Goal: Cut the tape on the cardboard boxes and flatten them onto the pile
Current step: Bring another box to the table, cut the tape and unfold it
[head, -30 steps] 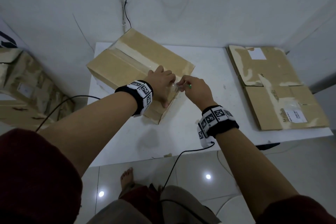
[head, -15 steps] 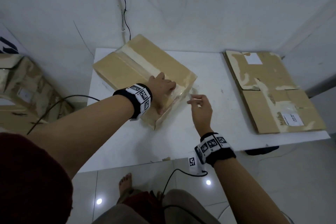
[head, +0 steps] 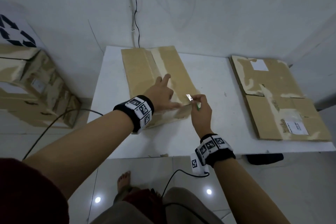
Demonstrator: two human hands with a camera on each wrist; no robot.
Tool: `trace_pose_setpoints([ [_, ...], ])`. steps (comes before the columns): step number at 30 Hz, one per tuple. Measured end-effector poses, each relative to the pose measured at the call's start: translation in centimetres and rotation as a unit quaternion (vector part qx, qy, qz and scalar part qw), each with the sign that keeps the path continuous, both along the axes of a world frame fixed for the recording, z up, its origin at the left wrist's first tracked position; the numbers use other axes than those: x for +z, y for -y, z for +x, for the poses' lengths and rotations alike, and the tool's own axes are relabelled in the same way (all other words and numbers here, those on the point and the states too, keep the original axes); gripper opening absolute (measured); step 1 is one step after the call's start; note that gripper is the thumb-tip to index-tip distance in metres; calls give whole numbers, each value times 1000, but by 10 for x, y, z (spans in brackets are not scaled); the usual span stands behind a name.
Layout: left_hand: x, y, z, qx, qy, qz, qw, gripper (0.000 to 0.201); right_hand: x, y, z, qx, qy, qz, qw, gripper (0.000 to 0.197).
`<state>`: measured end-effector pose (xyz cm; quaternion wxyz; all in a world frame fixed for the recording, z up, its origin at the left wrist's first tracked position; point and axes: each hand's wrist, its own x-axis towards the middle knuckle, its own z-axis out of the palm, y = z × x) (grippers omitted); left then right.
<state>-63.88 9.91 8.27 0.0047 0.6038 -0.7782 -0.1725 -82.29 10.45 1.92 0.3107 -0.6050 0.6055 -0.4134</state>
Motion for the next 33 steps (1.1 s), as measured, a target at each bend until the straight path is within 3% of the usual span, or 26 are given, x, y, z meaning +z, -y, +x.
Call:
trace_pose_setpoints([
  [6, -5, -15, -22, 132, 50, -34, 989, 9, 2, -15, 1, 39, -35, -1, 999, 14],
  [13, -11, -26, -60, 286, 89, -51, 953, 26, -1, -19, 3, 77, -45, 3, 996, 8],
  [18, -11, -27, -61, 330, 47, 14, 943, 23, -2, -21, 4, 94, -46, -1, 995, 8],
  [20, -8, -24, -47, 353, -34, 58, 933, 23, -4, -21, 2, 98, -46, -2, 994, 9],
  [22, -6, -24, -31, 395, -142, 85, 904, 26, -4, -21, 1, 102, -42, -6, 994, 8],
  [24, -12, -24, -17, 449, -267, 96, 847, 41, -3, -21, 0, 104, -25, -3, 994, 7],
  [27, -30, -25, -6, 518, -476, 76, 706, 91, 1, -26, -1, 116, 33, -3, 993, 10],
  [28, -35, -26, -4, 521, -519, 64, 674, 102, 1, -30, -1, 122, 39, -13, 992, 12],
  [30, -63, -19, 1, 514, -559, 43, 649, 107, 1, -42, 0, 137, 42, -24, 989, 13],
  [33, -44, -32, -1, 491, -595, 64, 634, 109, -4, -58, 8, 171, 18, -35, 984, 13],
])
